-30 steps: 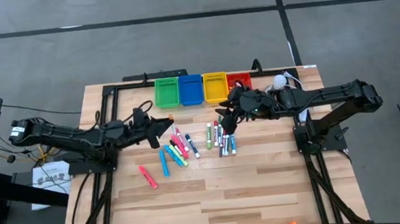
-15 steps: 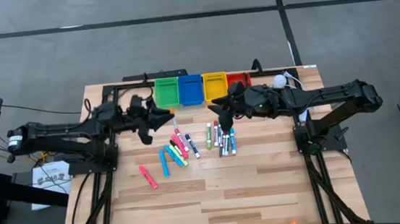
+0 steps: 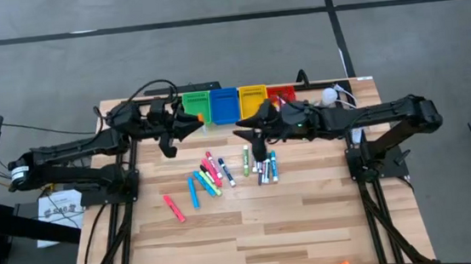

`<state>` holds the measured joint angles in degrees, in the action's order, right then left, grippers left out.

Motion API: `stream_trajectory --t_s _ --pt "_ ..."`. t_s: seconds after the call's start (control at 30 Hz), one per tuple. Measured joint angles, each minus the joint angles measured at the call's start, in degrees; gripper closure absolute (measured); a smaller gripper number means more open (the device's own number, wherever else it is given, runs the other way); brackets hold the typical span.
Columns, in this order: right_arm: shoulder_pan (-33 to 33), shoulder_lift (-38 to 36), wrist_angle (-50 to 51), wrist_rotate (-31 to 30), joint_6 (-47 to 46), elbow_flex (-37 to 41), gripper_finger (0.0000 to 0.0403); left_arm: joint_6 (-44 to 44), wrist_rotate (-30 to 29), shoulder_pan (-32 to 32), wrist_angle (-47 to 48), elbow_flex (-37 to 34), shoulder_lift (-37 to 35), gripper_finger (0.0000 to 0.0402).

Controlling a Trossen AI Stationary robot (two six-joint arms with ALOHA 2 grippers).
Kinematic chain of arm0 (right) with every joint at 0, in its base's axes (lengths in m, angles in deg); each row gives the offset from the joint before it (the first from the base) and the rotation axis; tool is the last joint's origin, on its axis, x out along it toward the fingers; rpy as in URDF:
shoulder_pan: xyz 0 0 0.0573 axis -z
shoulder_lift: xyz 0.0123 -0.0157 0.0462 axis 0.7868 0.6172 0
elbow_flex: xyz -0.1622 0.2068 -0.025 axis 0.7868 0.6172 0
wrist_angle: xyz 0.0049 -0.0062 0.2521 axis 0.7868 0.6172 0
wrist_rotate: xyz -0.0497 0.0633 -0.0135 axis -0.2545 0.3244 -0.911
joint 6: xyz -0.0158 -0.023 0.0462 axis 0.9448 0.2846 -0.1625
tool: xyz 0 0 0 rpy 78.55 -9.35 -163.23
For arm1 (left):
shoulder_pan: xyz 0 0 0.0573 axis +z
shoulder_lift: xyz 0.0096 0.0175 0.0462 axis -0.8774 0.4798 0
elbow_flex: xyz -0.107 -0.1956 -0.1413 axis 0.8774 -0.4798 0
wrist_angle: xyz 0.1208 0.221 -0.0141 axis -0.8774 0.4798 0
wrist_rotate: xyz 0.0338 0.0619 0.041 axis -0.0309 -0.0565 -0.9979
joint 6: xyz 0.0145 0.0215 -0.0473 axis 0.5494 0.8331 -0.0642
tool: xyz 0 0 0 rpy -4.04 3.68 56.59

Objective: Pick & Place Markers
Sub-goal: Put the orange mini marker into the red basket

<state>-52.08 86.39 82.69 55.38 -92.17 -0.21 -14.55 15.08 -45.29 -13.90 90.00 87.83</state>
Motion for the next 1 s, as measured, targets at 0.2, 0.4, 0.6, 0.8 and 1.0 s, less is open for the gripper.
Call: stream_trajectory --t_s 0.2,0.4,0.6,0.8,1.0 --pt "1.7 3.4 -4.4 9.7 4.6 -0.4 0.0272 2.1 1.3 -0.6 0.1 2.7 5.0 0.0341" --pt "2.3 4.5 -5.4 11.5 8.0 -1.7 0.0271 3.2 1.2 -0.5 -0.4 2.8 6.4 0.0341" --pt "4.2 4.5 -5.4 11.6 8.8 -1.7 0.0257 3.0 0.8 -0.3 -5.2 2.8 8.2 0.0341" --pt "4.8 4.6 -6.9 11.6 8.8 -1.7 0.0233 2.9 0.8 -0.3 -7.4 2.8 10.5 0.0341" --pt "4.8 4.6 -9.2 11.6 8.8 -1.7 0.0223 2.9 0.8 -0.3 -10.2 2.8 12.0 0.0341"
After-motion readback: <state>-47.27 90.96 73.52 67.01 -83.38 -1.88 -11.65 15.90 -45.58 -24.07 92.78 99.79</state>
